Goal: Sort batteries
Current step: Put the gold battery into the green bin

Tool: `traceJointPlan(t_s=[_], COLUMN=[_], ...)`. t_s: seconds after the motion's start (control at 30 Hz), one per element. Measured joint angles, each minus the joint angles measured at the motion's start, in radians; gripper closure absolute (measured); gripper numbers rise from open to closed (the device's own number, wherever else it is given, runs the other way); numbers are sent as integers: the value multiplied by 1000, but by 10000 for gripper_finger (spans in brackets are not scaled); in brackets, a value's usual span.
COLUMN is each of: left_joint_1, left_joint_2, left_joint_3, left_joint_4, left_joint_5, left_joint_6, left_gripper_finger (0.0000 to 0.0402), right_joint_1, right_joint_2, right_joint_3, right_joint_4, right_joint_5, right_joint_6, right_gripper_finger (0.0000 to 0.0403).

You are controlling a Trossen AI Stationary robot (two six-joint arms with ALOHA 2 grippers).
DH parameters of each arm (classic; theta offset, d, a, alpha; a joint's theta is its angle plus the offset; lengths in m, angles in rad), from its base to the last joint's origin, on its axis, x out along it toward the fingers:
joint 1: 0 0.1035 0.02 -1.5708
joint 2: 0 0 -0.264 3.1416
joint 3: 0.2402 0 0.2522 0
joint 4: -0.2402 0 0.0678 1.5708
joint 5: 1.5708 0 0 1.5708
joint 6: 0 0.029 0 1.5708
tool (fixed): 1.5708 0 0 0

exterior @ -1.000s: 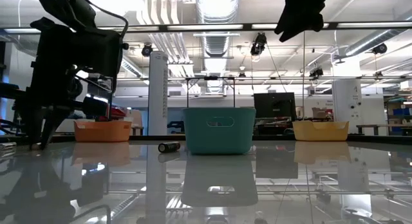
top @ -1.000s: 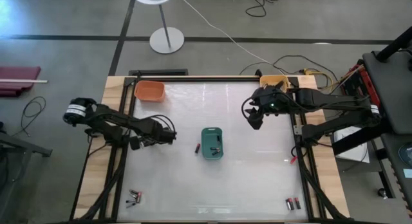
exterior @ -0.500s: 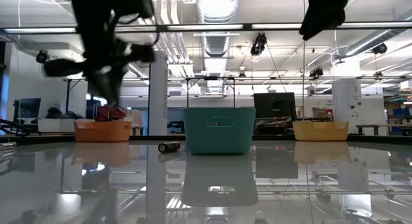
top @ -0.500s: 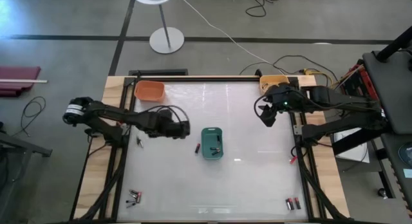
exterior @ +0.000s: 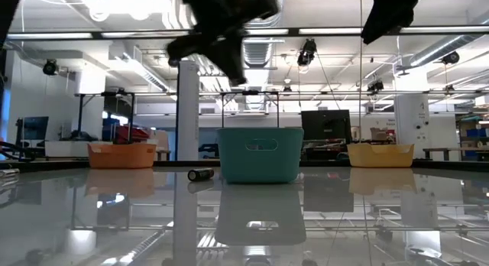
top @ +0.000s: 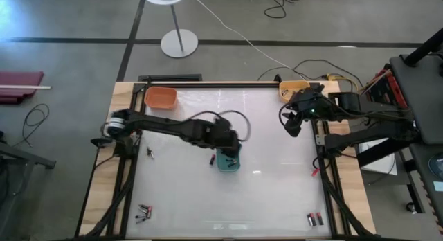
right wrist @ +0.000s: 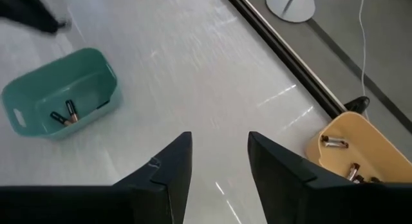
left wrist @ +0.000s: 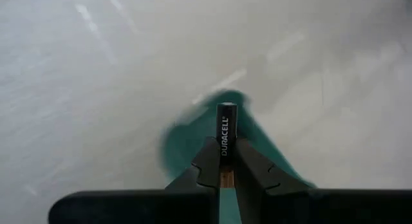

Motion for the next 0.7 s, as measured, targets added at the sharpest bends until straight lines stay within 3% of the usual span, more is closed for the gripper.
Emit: traceJointPlan(t_s=[0.17, 0.3, 0.7], left_joint_1=[-8, -10, -4], left_joint_2=[155, 246, 410], left_joint_3=[179, 264, 354], left_joint_4=[-92, -167, -180], left_joint_5=[125, 162, 239], left_joint_6=[166, 233, 319], left_gripper_finger=[398, 398, 398], right_joint_1=[0, 0, 0], right_joint_2=[-58, -118, -237], right_joint_3=[0, 0, -11], right_joint_4=[-63, -100, -108], right_joint_5=[-8, -16, -110], right_joint_6=[28, 77, 147], right_gripper_finger=[261, 249, 227])
